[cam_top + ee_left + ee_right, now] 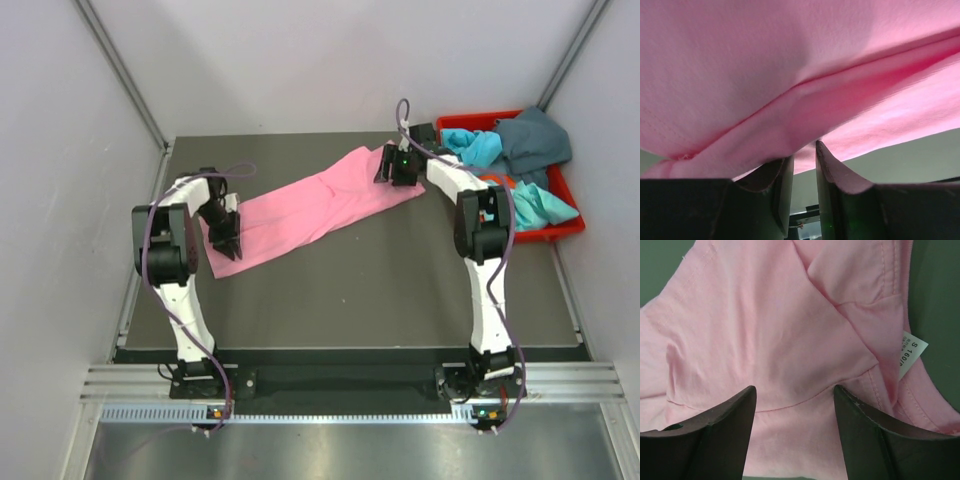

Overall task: Fold and stack the t-shirts
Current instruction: Fold the tshirt

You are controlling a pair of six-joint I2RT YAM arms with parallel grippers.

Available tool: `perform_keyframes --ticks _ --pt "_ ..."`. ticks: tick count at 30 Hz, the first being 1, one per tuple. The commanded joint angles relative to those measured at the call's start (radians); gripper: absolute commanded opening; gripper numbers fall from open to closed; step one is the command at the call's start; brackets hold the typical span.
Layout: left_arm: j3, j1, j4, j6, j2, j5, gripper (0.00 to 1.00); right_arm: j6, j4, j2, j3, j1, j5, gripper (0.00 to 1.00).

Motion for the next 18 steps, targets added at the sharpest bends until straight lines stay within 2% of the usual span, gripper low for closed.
perform_keyframes --ticks 1,3,8,15,18 --pt "-0.064 -0.037 0.029 0.033 -0.033 -0.174 0.30 0.034 0.021 0.067 0.063 -0.006 -0.031 0.64" --pt "-0.085 -0.054 0.044 0.066 -0.048 -0.246 0.30 0.050 0.029 0.082 0.076 -0.006 -0.046 0.64" --pt "-0.113 -0.112 0.063 0.106 -0.057 -0.303 0.30 0.064 0.041 0.116 0.122 -0.003 -0.059 0.64" --pt "-0.160 -0.164 0.061 0.126 -0.080 -0.310 0.21 0.067 0.052 0.152 0.191 -0.005 -0.063 0.64" --pt "-0.187 -0.176 0.066 0.129 -0.102 -0.317 0.21 0.069 0.059 0.156 0.206 -0.003 -0.063 0.64"
